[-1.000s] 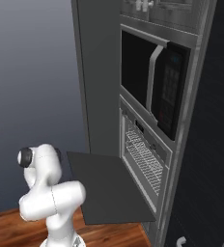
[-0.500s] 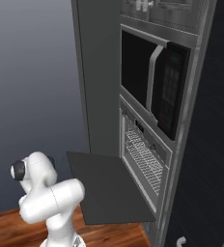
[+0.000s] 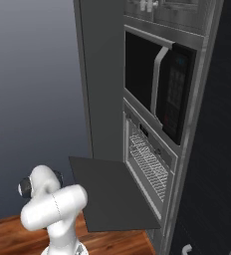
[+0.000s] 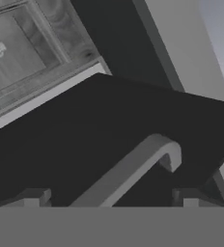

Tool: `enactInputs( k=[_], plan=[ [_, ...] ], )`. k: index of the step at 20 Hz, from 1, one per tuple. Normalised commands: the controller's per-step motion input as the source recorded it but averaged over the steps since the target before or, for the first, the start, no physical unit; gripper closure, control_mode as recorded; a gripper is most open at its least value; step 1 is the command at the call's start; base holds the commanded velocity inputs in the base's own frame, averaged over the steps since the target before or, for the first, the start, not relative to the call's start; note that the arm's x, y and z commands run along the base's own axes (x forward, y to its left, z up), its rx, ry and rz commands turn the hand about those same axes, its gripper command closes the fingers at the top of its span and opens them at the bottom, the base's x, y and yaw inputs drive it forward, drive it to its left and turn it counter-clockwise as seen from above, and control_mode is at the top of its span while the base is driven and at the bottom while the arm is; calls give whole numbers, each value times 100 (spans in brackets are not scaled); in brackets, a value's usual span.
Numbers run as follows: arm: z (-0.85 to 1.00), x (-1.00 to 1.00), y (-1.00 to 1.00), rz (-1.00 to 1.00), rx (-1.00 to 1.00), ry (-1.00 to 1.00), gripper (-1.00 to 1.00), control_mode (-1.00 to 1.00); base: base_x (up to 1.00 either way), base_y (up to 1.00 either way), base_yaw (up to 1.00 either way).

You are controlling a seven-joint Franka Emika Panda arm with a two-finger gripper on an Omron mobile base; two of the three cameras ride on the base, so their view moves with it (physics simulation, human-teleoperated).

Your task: Place the fish on the top rack of the oven, and slide the tray back inside. Close the oven door.

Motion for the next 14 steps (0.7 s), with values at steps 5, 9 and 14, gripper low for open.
enactInputs(
  k=[5, 9, 14],
  plan=[
    [-43, 28, -62, 0, -7, 0, -100, -100, 0, 0, 0],
    [-43, 36, -68, 0, -8, 0, -100, -100, 0, 0, 0],
    [-17, 12, -94, 0, -10, -5, -100, -100, 0, 0, 0]
  ],
)
